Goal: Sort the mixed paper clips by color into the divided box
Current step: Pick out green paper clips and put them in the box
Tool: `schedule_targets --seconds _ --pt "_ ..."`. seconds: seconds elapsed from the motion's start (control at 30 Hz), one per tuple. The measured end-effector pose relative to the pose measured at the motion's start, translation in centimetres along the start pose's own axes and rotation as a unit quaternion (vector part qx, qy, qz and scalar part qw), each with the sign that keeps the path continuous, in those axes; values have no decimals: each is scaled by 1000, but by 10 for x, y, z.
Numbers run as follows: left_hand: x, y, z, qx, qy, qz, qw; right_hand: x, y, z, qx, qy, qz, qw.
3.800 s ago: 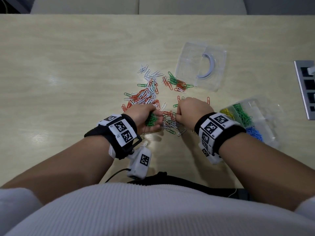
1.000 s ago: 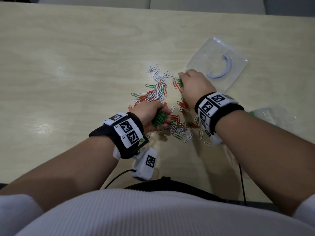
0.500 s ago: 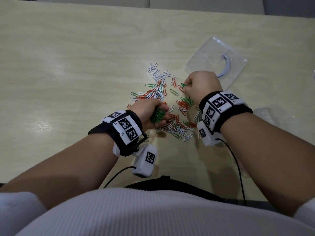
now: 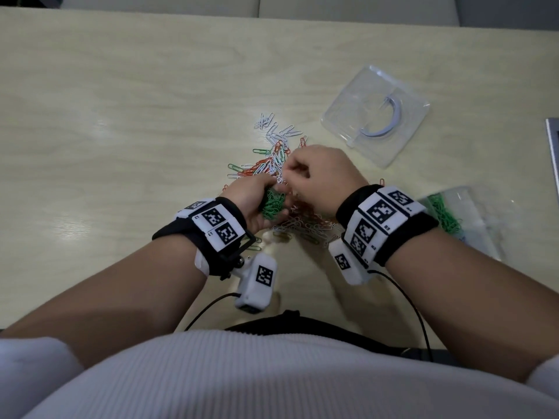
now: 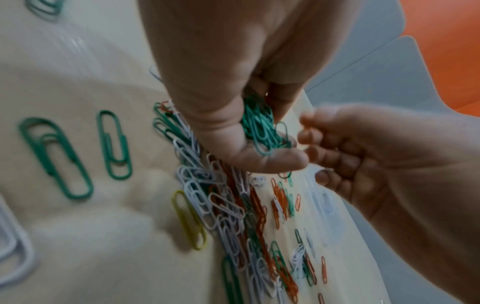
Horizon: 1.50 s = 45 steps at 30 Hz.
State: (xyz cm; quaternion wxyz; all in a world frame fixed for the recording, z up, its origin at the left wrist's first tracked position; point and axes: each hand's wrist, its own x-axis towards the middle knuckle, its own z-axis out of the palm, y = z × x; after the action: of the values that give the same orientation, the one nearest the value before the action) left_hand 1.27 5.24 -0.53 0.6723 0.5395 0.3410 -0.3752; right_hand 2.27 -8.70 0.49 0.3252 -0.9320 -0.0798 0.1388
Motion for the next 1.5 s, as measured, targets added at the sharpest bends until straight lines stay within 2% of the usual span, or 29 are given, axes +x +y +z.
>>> schedule_targets --seconds 0.07,0.17,0.27,0.47,0.53,0.63,0.7,0.8,0.97,1.1,1.23,1.37,1.5 --pt "-1 0 -2 13 -1 -17 1000 9 12 0 -59 36 53 996" --pt "-4 0 -4 18 -1 -27 999 25 18 2 -133 5 98 986" --pt "-6 1 -7 11 5 -28 1000 34 13 12 -179 -39 99 978" --pt "-6 6 -18 -4 18 -16 1000 36 4 22 -262 -57 87 960" --pt "-4 8 -22 -9 17 -8 1000 34 2 18 -240 -48 79 966" --pt "-1 11 -24 -26 24 9 999 27 -10 14 -76 -11 23 997" --pt "-1 13 -25 -42 33 26 998 21 -26 13 -7 -32 -32 999" --pt "-1 13 -30 -53 26 30 998 23 -38 16 -34 -65 -65 995" --pt "-3 10 -42 -54 4 -5 999 60 -24 24 -125 14 1 992" --pt "-5 8 -52 -31 9 -20 999 81 -17 35 -226 -25 22 974" --pt "-4 9 -63 -29 17 -16 999 87 -23 44 -262 -52 38 963" --pt "0 12 -74 -54 27 -9 998 84 -33 38 -243 -75 36 966" --pt "2 15 -77 -101 33 3 994 64 -59 36 -90 -105 -36 990"
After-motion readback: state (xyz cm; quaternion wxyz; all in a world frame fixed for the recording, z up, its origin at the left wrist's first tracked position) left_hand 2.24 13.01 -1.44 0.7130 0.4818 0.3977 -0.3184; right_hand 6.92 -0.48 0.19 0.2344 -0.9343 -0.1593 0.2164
